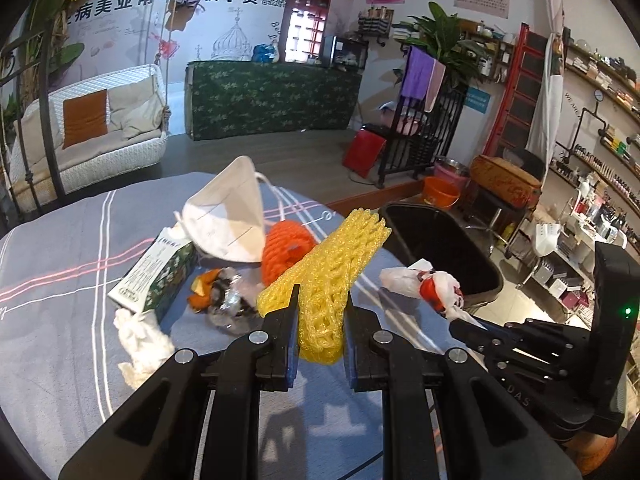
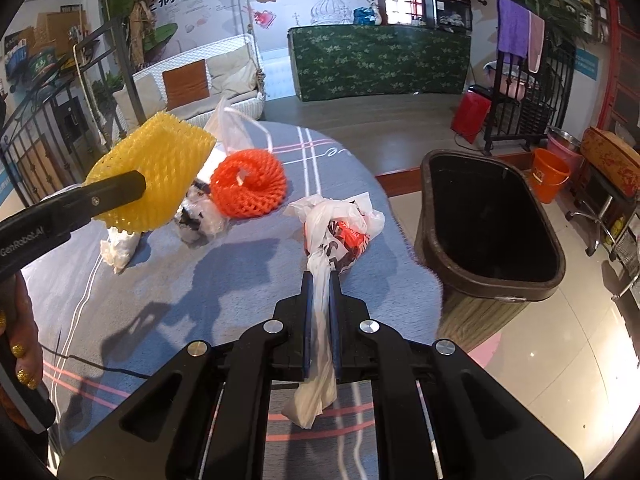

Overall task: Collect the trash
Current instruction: 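Carry the white bag over the wastebasket and open the right tool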

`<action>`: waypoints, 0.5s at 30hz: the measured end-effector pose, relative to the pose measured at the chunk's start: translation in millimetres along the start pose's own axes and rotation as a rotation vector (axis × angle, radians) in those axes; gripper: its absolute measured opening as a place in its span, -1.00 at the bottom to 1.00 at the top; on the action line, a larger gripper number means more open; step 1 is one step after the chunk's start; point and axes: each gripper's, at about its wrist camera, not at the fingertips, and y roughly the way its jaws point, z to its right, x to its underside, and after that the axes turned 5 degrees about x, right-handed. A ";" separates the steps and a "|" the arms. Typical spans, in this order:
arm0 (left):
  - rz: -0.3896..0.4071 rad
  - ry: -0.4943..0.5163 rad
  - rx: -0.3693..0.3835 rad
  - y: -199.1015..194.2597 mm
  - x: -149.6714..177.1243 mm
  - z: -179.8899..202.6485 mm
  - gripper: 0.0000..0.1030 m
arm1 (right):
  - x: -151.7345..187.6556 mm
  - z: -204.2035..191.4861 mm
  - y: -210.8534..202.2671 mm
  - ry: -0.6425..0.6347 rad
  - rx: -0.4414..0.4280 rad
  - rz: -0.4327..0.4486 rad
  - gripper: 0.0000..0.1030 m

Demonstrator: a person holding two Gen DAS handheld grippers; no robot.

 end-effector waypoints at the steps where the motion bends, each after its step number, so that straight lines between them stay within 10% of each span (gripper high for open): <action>1: 0.004 0.003 0.006 1.3 -1.7 2.8 -0.66 | -0.2 1.9 -0.1 0.002 0.005 0.003 -0.84; 15: 0.004 0.031 0.104 23.7 -13.9 29.3 -0.66 | -20.3 54.7 7.8 0.046 0.121 0.057 -0.84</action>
